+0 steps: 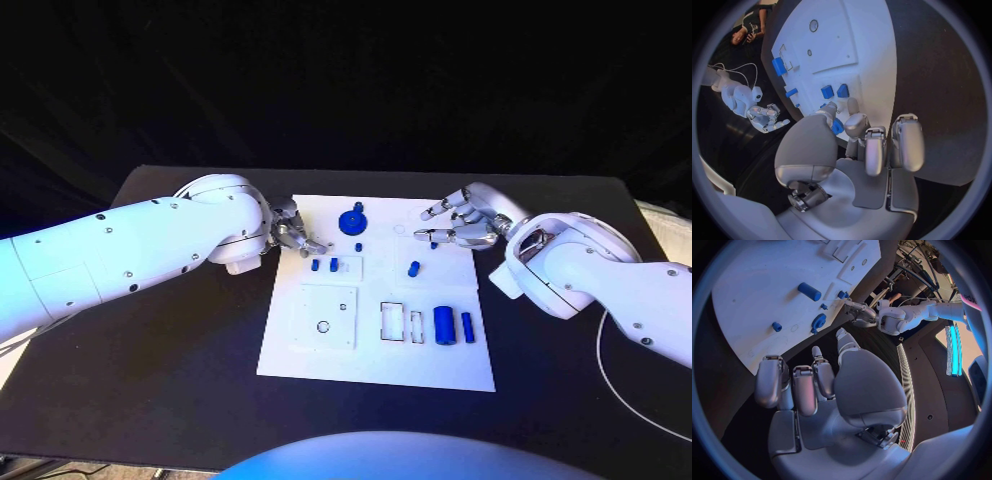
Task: Assemble the parts on the task board
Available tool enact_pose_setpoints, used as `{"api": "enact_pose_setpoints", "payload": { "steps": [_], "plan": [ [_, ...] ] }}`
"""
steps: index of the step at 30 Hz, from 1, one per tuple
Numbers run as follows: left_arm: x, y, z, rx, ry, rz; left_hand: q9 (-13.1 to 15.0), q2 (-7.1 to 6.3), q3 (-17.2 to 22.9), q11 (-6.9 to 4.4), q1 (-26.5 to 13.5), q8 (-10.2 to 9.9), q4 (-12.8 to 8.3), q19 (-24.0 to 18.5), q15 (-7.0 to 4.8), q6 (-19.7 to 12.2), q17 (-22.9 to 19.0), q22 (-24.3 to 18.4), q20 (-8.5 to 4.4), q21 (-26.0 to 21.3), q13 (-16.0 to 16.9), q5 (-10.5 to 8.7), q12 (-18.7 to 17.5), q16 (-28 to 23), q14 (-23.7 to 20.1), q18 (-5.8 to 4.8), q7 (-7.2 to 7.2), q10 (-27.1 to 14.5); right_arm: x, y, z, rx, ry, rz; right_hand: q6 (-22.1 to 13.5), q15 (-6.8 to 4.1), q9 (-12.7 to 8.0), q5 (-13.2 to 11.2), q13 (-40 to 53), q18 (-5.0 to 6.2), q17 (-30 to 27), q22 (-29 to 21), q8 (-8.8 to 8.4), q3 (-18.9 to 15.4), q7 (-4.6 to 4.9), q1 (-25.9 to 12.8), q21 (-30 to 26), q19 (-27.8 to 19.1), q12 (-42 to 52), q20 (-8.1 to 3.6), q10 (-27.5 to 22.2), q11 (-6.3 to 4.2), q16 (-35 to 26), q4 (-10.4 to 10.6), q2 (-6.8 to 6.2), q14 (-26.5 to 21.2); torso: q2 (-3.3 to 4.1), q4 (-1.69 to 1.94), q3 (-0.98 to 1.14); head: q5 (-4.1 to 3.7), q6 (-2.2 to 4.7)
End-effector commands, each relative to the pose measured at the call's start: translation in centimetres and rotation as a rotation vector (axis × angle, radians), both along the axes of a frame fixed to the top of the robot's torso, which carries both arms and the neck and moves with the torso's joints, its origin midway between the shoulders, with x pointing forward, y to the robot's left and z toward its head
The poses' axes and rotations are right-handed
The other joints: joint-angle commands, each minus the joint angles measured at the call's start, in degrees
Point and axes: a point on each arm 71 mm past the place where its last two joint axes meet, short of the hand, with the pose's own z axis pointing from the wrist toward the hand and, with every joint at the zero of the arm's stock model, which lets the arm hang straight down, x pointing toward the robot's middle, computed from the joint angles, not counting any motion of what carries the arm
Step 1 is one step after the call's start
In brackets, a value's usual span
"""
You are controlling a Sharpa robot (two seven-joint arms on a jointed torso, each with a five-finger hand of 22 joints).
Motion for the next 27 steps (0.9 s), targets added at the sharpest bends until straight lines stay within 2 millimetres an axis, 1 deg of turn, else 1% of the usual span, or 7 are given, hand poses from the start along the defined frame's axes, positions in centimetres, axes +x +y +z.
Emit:
{"api": "enact_pose_setpoints", "payload": {
  "steps": [1,3,7,13,17,23,27],
  "plan": [
    [0.2,-0.4,0.7,-0.189,-0.055,0.03,-0.51,0.69,-0.42,0.85,2.22,-1.1,-0.03,-2.92,0.39,-2.38,14.29,-1.07,0.28,-5.59,-7.8,0.36,-7.52,-0.43,5.64,0.99,0.88,-5.02,-0.1,0.1,-0.1,-0.004,0.003,0.012,0.25,-0.12,0.07,0.26,3.4,0.42,4.83,-0.1,0.16,0.03,0.0,0.07,-0.23,-0.25,0.05,-0.21,-0.21,-0.3,-0.33,0.32,0.53,3.63,0.04,0.04,0.07,0.03,0.0],
    [0.4,-0.4,1.0,-0.265,-0.077,0.042,-1.33,0.15,-1.01,2.14,3.64,-2.49,0.36,-7.59,1.38,-5.15,8.5,-8.66,1.04,-14.24,-16.65,0.5,-16.39,-5.24,3.38,2.84,2.18,-11.62,-0.1,0.0,-0.1,-0.004,0.003,0.012,0.25,-0.12,0.07,0.26,3.4,0.42,4.83,-0.1,0.16,0.03,0.0,0.07,-0.23,-0.25,0.05,-0.21,-0.21,-0.3,-0.33,0.32,0.53,3.63,0.06,0.02,0.05,-0.11,0.12],
    [0.7,-0.4,1.7,-0.373,-0.155,0.05,-3.28,-1.12,-3.69,4.66,4.61,-4.7,0.72,-18.55,3.6,-9.71,-8.22,-26.45,3.1,-35.8,-19.77,0.47,-20.68,-21.95,-5.11,6.44,4.85,-17.82,-0.1,0.0,-0.1,-0.005,0.004,0.01,0.25,-0.12,0.07,0.26,3.4,0.42,4.83,-0.1,0.16,0.03,0.0,0.07,-0.23,-0.25,0.05,-0.21,-0.21,-0.3,-0.33,0.32,0.53,3.63,0.03,-0.07,0.06,-0.16,0.21],
    [0.9,-1.9,2.3,-0.405,-0.28,-0.109,-6.7,-0.65,-2.51,6.87,15.04,-6.72,-2.22,-20.28,5.6,-12.64,-28.7,-33.58,5.35,-45.4,-25.82,0.31,-26.44,-45.03,-15.27,6.78,7.13,-23.39,-0.1,0.0,-0.1,-0.004,0.004,0.01,0.25,-0.12,0.07,0.26,3.4,0.42,4.83,-0.1,0.16,0.03,0.0,0.07,-0.23,-0.25,0.05,-0.21,-0.21,-0.3,-0.33,0.32,0.53,3.63,0.09,-0.01,0.01,-0.35,0.37],
    [0.5,-3.7,2.1,-0.4,-0.352,-0.269,-11.36,-0.99,2.06,7.65,24.22,-11.15,-5.86,-20.01,6.27,-12.12,-31.28,-36.23,5.45,-48.69,-33.28,0.22,-33.94,-48.2,-16.61,6.99,7.62,-25.59,-0.1,0.0,-0.1,-0.001,0.002,0.01,0.24,-0.13,0.06,0.33,3.41,0.42,4.83,-0.1,0.16,0.0,-0.01,0.14,-0.24,-0.24,0.07,-0.22,-0.2,-0.3,-0.36,0.37,0.6,3.64,0.17,-0.13,-0.08,-0.52,0.56],
    [0.0,-5.6,1.4,-0.355,-0.431,-0.415,-17.61,-3.39,4.78,7.53,26.67,-17.76,-7.8,-16.05,5.59,-8.01,-33.02,-36.44,4.92,-48.13,-42.52,0.31,-41.29,-47.68,-12.39,6.92,6.96,-22.79,-0.1,0.1,-0.1,0.003,0.001,0.011,0.24,-0.13,0.07,0.37,3.38,0.42,4.75,-0.14,0.16,0.01,-0.01,0.21,-0.27,-0.26,0.02,-0.22,-0.23,-0.31,-0.41,0.37,0.65,3.62,0.14,-0.09,-0.02,-1.08,0.97],
    [0.1,-6.3,0.9,-0.286,-0.436,-0.457,-19.93,-4.47,4.81,7.3,25.28,-20.53,-7.57,-10.78,5.08,-6.08,-19.49,-35.35,4.56,-45.61,-46.33,0.3,-44.15,-31.29,-3.56,6.86,6.29,-21.08,-0.1,0.1,-0.2,0.004,0.001,0.012,0.25,-0.14,0.07,0.46,3.35,0.43,4.76,-0.16,0.16,0.02,-0.02,0.34,-0.29,-0.27,0.0,-0.23,-0.24,-0.32,-0.43,0.37,0.76,3.64,0.1,-0.07,0.03,-1.21,1.14]
  ]
}}
